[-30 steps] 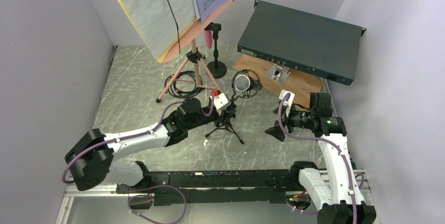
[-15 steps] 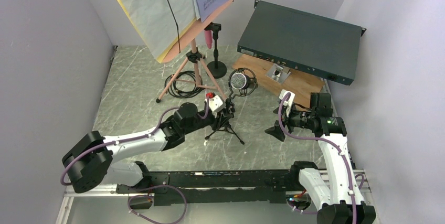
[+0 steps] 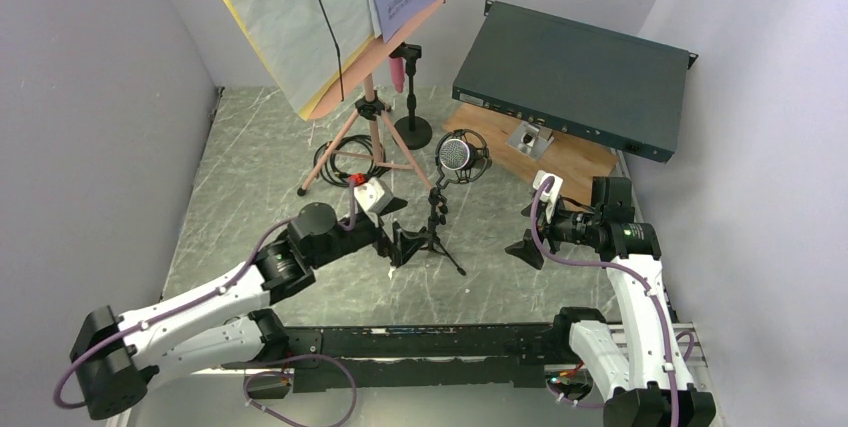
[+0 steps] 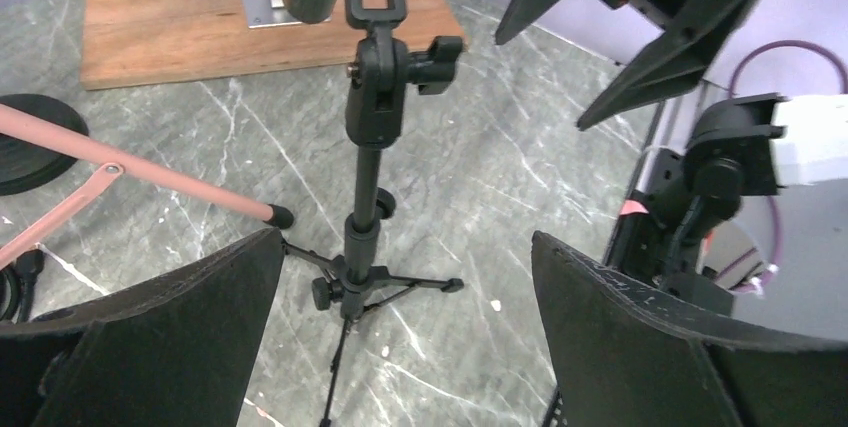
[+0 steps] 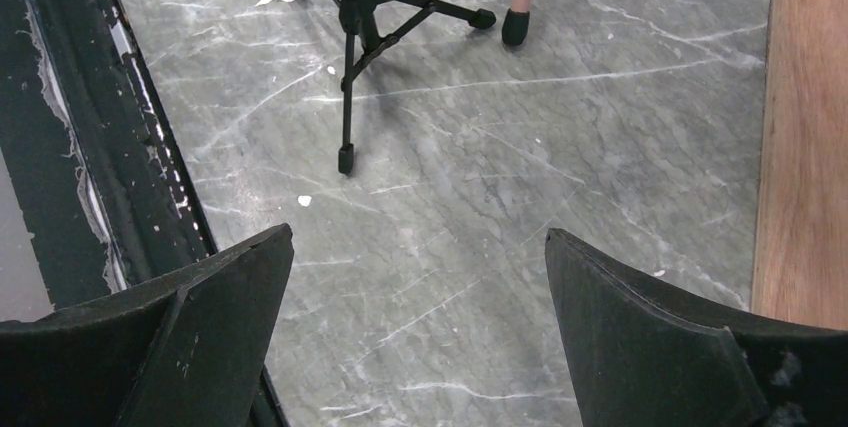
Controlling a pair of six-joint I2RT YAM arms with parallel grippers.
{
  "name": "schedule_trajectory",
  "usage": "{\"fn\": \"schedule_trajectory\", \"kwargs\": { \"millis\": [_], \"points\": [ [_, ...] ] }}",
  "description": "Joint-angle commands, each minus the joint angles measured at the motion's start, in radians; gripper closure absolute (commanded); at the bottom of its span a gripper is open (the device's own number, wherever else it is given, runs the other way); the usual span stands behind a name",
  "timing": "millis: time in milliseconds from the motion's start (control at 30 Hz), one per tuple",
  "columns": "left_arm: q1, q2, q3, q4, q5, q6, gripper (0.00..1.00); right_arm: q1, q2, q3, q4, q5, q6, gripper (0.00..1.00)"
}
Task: Pack up the instrument practice props
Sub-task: Place the microphone stand with the microphone at the center of the board.
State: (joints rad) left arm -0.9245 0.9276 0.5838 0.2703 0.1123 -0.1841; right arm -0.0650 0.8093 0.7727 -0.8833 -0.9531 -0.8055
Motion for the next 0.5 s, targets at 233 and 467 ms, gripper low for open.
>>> {"fn": "schedule_trajectory", "kwargs": {
  "millis": [233,467],
  "points": [
    [-0.003,-0.091,0.259,-0.352,0.123,0.121,0.0,0.0,0.015,0.019,-0.049,-0.099,-0.301,0.0],
    [-0.002,-0.116,0.251,-0.328,0.116,0.15,0.01,0.014,0.152,0.156,0.047,-0.124,-0.395,0.01]
  ]
}}
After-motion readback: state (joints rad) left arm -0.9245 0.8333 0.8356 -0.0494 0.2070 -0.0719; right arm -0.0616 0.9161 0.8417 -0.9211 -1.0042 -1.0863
